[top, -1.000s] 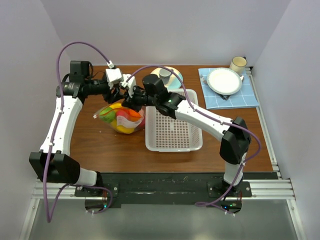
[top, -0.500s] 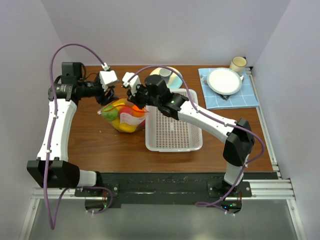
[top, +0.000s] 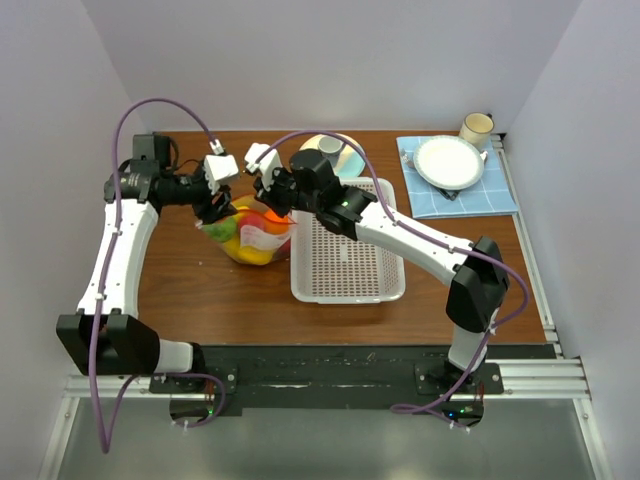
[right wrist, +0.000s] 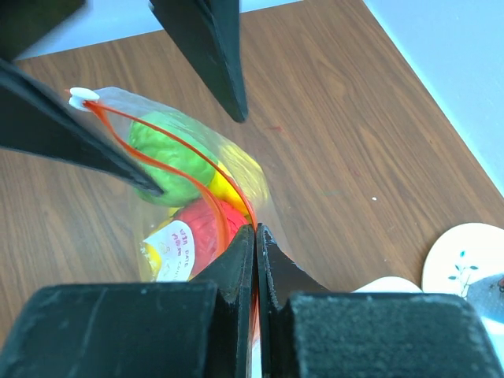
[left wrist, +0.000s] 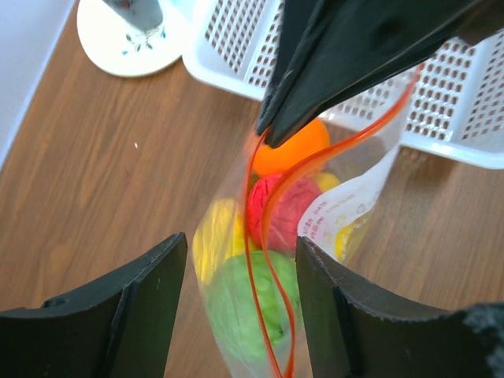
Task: Open the zip-top bag and remove the fake food
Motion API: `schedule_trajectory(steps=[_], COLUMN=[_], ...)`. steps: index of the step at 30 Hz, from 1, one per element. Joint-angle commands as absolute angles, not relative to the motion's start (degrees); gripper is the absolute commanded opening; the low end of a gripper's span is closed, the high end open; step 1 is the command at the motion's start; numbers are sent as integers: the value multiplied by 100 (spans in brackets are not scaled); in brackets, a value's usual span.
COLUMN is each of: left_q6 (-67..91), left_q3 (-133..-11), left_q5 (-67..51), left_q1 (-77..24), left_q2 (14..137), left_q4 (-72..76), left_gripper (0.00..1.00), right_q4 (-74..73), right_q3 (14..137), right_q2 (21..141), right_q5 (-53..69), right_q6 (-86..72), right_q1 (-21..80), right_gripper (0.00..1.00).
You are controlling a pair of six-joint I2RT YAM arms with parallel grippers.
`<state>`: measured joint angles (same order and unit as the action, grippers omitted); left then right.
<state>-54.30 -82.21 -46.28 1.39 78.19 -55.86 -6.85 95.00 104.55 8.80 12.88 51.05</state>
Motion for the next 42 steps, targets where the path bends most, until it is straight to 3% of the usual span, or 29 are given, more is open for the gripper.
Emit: schedule_trajectory(steps=[1,6,9,10,12,13,16,17,18,23,24,25,33,42], left_q6=[-4738,-4377,-4219,-4175,-4008,-3956,-3648,-3517,-3437,-3314,-3287,-3339,-3797,-3964], left_q3=[-7639,-7769,-7971,-8067,-8182,-8278,-8262,-8236,-8183,-8007,-7815,-7700,-6268,-5818], left_q5=[-4255,-4464,-4623,-4710,-4755,-4711,-4013,-3756,-3475,-2032,-1865,-1759,-2732,-4085], left_q1=[149,132,141,141,141,141,149,176,298,825,861,905,914,914], left_q2=[7559,7795,7980,8050,8112,8165,8157,8130,8112,8130,8025,7937,7032,7066], left_q4=[-4037,-3630,-3586,-3577,-3507,-3472,-2981,-2588,-2358,-1636,-1548,-1495,-2626,-3970], left_gripper=[64,61,39,19,3,0,0,0,0,0,0,0,0,0], right_q4=[-308,-88,-18,-26,175,228,308,308,299,482,562,623,1739,3225], right_q3=[9695,9484,9352,9325,9247,9229,9412,9500,9701,9818,9748,9660,8395,7208], right_q2=[10081,9897,9809,9800,9800,9809,10054,10246,10318,10398,10302,10249,9941,10134], right_q5=[1107,1204,1222,1222,1160,1091,775,678,494,255,159,132,659,616], right_q6=[1099,932,844,818,809,817,809,817,817,642,563,536,-999,-1933], right_q1=[5106,5106,5106,5098,5106,5106,5089,5071,5036,5001,5001,4992,5071,5607], right_gripper=[0,0,0,0,0,0,1,5,20,36,47,52,54,46])
